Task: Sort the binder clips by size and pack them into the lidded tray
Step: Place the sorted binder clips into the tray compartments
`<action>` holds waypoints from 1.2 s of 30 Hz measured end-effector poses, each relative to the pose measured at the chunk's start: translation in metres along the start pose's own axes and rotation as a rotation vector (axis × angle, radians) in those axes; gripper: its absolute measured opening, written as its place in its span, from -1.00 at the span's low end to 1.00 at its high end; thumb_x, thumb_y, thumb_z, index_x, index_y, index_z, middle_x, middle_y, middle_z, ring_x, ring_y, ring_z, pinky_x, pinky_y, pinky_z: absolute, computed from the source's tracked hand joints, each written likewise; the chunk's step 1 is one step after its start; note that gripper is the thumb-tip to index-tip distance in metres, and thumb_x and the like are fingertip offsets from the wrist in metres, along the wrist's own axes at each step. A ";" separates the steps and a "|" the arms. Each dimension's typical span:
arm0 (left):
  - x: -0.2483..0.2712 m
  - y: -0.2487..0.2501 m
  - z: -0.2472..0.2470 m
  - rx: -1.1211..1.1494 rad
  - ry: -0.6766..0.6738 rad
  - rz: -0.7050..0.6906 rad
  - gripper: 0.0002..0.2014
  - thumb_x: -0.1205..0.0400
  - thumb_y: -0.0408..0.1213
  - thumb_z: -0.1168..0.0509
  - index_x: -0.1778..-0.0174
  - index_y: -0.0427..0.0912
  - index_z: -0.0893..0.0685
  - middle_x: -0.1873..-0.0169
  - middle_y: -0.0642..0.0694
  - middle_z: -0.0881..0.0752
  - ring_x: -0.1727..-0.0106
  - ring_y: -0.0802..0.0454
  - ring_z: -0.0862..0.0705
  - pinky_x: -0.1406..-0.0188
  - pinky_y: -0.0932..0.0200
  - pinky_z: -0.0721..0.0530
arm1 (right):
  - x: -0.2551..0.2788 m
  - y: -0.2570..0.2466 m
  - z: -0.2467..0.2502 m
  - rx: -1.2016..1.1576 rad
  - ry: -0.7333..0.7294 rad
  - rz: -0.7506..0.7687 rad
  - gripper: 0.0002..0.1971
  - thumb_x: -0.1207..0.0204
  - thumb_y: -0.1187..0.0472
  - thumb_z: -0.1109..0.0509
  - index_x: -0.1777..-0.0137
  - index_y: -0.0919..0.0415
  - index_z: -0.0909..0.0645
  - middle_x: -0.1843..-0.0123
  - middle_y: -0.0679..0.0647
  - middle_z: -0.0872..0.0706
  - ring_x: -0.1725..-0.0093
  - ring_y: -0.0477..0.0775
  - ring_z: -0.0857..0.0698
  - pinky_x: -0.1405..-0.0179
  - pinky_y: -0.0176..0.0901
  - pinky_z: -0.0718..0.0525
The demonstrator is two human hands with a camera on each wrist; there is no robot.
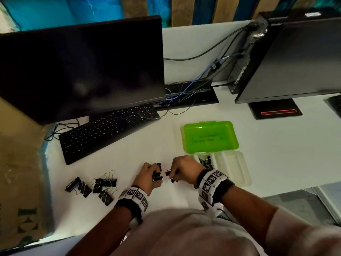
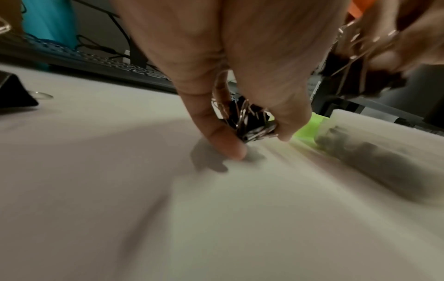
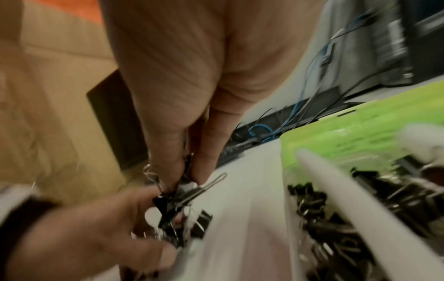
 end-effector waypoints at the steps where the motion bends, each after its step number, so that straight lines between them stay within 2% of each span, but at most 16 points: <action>1: -0.004 0.001 0.003 0.042 0.023 -0.005 -0.65 -0.39 -0.33 -0.51 0.11 0.11 -0.51 0.00 0.03 -0.45 0.02 -0.06 -0.62 -0.11 0.12 -0.64 | 0.008 0.004 0.011 -0.068 0.062 -0.015 -0.87 -0.30 0.38 -0.55 0.17 0.21 -0.81 0.08 0.14 -0.80 0.14 0.01 -0.73 0.16 -0.31 -0.60; 4: -0.013 0.007 0.010 0.153 0.094 0.001 -0.60 -0.40 -0.45 -0.49 0.31 0.19 -0.52 0.07 0.02 -0.47 0.03 -0.11 -0.60 -0.13 -0.04 -0.69 | 0.041 0.023 0.048 -0.259 0.291 -0.111 -0.92 -0.27 0.32 -0.62 0.24 0.19 -0.81 0.19 0.09 -0.80 0.29 -0.15 -0.68 0.28 -0.50 -0.57; 5: -0.015 0.011 0.012 0.191 0.119 -0.007 -0.56 -0.39 -0.49 -0.49 0.35 0.21 -0.52 0.07 0.01 -0.48 0.02 -0.12 -0.61 -0.14 0.02 -0.67 | 0.053 0.033 0.059 -0.321 0.370 -0.166 -0.92 -0.27 0.31 -0.63 0.26 0.18 -0.80 0.22 0.06 -0.80 0.32 -0.19 -0.68 0.29 -0.52 -0.57; 7: -0.021 0.020 0.012 0.187 0.129 -0.042 -0.55 -0.38 -0.51 -0.50 0.35 0.19 -0.49 0.06 -0.04 -0.50 0.04 -0.08 -0.61 -0.04 0.30 -0.59 | 0.078 0.057 0.072 -0.417 0.496 -0.302 -0.90 -0.26 0.28 -0.65 0.30 0.14 -0.79 0.30 -0.08 -0.78 0.35 -0.28 -0.70 0.31 -0.58 -0.56; 9: -0.025 0.033 0.013 0.191 0.111 -0.079 -0.55 -0.37 -0.50 -0.51 0.37 0.19 -0.50 0.07 -0.05 -0.52 0.10 -0.01 -0.60 0.07 0.47 -0.51 | 0.100 0.078 0.074 -0.502 0.546 -0.443 -0.90 -0.27 0.26 -0.65 0.32 0.10 -0.77 0.34 -0.17 -0.79 0.39 -0.28 -0.74 0.32 -0.57 -0.58; 11: -0.030 0.052 0.014 0.210 0.107 -0.136 -0.57 -0.36 -0.48 -0.51 0.39 0.20 -0.53 0.08 -0.01 -0.54 0.15 0.01 -0.61 0.07 0.36 -0.59 | 0.117 0.094 0.066 -0.586 0.557 -0.548 -0.91 -0.27 0.27 -0.65 0.30 0.13 -0.78 0.33 -0.06 -0.82 0.38 -0.18 -0.78 0.36 -0.55 -0.60; 13: -0.034 0.078 0.012 0.209 0.080 -0.200 -0.64 -0.37 -0.43 -0.51 0.33 0.14 -0.55 0.09 0.01 -0.55 0.19 0.04 -0.60 0.08 0.24 -0.62 | 0.129 0.104 0.056 -0.637 0.567 -0.612 -0.92 -0.29 0.31 -0.63 0.26 0.21 -0.79 0.29 0.07 -0.83 0.44 -0.20 -0.75 0.42 -0.55 -0.62; 16: -0.039 0.130 0.004 0.192 0.030 -0.327 -0.77 -0.40 -0.35 -0.51 0.22 -0.02 -0.58 0.08 -0.01 -0.55 0.19 0.16 -0.56 0.14 0.49 -0.50 | 0.138 0.111 0.042 -0.646 0.573 -0.673 -0.95 -0.33 0.35 -0.59 0.26 0.26 -0.77 0.30 0.15 -0.82 0.51 -0.23 -0.73 0.47 -0.52 -0.64; 17: -0.041 0.147 0.000 0.181 0.007 -0.364 -0.78 -0.41 -0.32 -0.50 0.19 -0.04 -0.58 0.06 -0.01 -0.55 0.16 0.16 -0.55 0.15 0.53 -0.45 | 0.139 0.113 0.039 -0.623 0.569 -0.688 -0.94 -0.35 0.35 -0.58 0.27 0.23 -0.75 0.31 0.14 -0.81 0.53 -0.26 -0.71 0.48 -0.54 -0.62; 19: -0.045 0.178 -0.013 0.148 -0.057 -0.406 -0.79 -0.41 -0.30 -0.50 0.14 -0.08 -0.61 0.03 -0.02 -0.54 0.04 0.12 -0.53 0.12 0.42 -0.40 | 0.140 0.116 0.035 -0.570 0.562 -0.705 -0.87 -0.37 0.33 -0.56 0.30 0.12 -0.71 0.29 0.10 -0.80 0.52 -0.27 -0.72 0.46 -0.54 -0.60; 21: -0.047 0.200 -0.029 0.110 -0.123 -0.429 -0.77 -0.41 -0.31 -0.50 0.09 -0.15 -0.62 -0.03 -0.07 -0.55 -0.05 0.07 -0.52 0.09 0.35 -0.34 | 0.142 0.120 0.032 -0.514 0.556 -0.727 -0.85 -0.38 0.27 -0.54 0.27 0.01 -0.66 0.19 0.04 -0.81 0.35 -0.12 -0.79 0.31 -0.46 -0.61; 23: -0.050 0.215 -0.043 0.058 -0.186 -0.435 -0.74 -0.42 -0.32 -0.50 0.04 -0.18 -0.62 -0.09 -0.11 -0.55 -0.12 -0.01 -0.53 0.04 0.32 -0.37 | 0.147 0.123 0.032 -0.464 0.559 -0.748 -0.84 -0.37 0.25 -0.52 0.16 -0.02 -0.64 0.08 0.00 -0.79 0.18 0.05 -0.80 0.17 -0.34 -0.59; 24: -0.050 0.218 -0.050 0.020 -0.214 -0.432 -0.73 -0.43 -0.31 -0.50 0.01 -0.17 -0.62 -0.11 -0.12 -0.54 -0.14 -0.03 -0.54 0.01 0.29 -0.41 | 0.150 0.125 0.032 -0.452 0.566 -0.759 -0.82 -0.37 0.25 -0.51 0.10 -0.01 -0.64 0.04 -0.01 -0.77 0.15 0.07 -0.79 0.14 -0.32 -0.57; 28: -0.056 0.220 -0.072 -0.139 -0.301 -0.370 -0.66 -0.46 -0.26 -0.47 -0.13 -0.13 -0.60 -0.20 -0.14 -0.52 -0.23 -0.09 -0.53 -0.17 0.18 -0.49 | 0.158 0.127 0.036 -0.445 0.576 -0.787 -0.74 -0.39 0.30 -0.50 -0.08 0.12 -0.67 -0.03 -0.05 -0.70 0.24 -0.05 -0.71 0.17 -0.37 -0.51; 33: -0.058 0.227 -0.077 -0.251 -0.320 -0.361 -0.38 -0.48 -0.23 -0.47 -0.46 -0.09 -0.43 -0.39 -0.15 -0.50 -0.45 -0.13 -0.40 -0.44 0.06 -0.40 | 0.159 0.127 0.043 -0.365 0.577 -0.726 -0.78 -0.41 0.31 -0.47 -0.06 0.13 -0.68 0.00 -0.01 -0.70 0.24 -0.07 -0.68 0.15 -0.37 -0.58; 36: -0.058 0.231 -0.073 -0.220 -0.299 -0.377 -0.35 -0.42 -0.33 -0.51 -0.42 -0.06 -0.44 -0.37 -0.11 -0.45 -0.39 -0.09 -0.46 -0.40 0.06 -0.46 | 0.154 0.124 0.045 -0.265 0.544 -0.632 -0.69 -0.38 0.19 -0.54 -0.12 0.10 -0.66 -0.02 -0.07 -0.55 0.12 -0.09 -0.60 0.09 -0.36 -0.50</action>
Point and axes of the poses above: each hand's wrist, its own x-axis away from the middle knuckle, its own z-axis out of the back of the hand, y = z × x, the point moved 5 cm from there along -x, towards the middle knuckle
